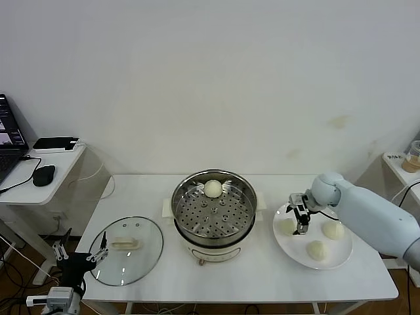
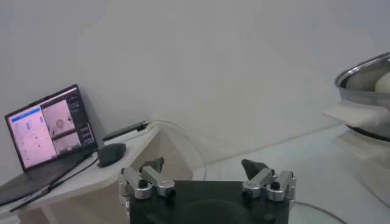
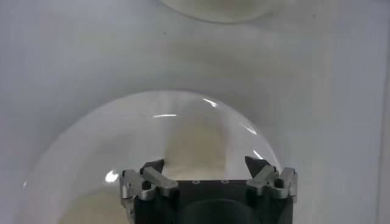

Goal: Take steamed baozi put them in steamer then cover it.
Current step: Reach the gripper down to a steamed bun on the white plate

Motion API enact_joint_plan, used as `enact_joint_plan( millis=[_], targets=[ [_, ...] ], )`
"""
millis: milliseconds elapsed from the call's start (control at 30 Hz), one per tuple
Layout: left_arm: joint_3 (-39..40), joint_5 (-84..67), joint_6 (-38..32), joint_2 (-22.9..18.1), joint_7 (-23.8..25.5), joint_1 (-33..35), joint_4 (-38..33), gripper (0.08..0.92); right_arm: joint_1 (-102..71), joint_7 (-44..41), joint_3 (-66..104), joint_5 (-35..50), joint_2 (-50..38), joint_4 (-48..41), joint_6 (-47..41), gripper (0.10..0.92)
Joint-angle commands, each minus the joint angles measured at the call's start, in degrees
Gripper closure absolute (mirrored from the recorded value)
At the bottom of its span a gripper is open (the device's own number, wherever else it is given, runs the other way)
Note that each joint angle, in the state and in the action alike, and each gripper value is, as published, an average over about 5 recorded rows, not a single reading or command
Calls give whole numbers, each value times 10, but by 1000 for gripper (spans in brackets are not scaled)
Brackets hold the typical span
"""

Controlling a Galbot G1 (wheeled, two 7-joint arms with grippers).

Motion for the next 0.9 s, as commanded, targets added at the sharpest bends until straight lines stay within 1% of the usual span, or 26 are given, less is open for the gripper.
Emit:
enact_joint_plan(
  millis=[33,133,233,533,733,900],
  targets=[
    [-1,1,0,-1,0,1,0,177,-10,0,5,-14,29,-36,-2,203],
    [-3,0,0,0,0,2,-1,177,-9,-4,3,-15,29,-39,-4,210],
    [-4,0,0,0,0,3,-3,177,-9,-9,2,-14,26,-34,-6,241],
    [-1,0,0,-1,0,1,-5,177,5,-26,-3,2,8,-4,-12,378],
    [-1,-1,0,1,0,1,-7,177,44,-54,-22,20,-22,25,-10,388],
    [0,-1,0,4,0,1,-9,177,116,-72,-51,56,-61,55,-14,381]
  ],
)
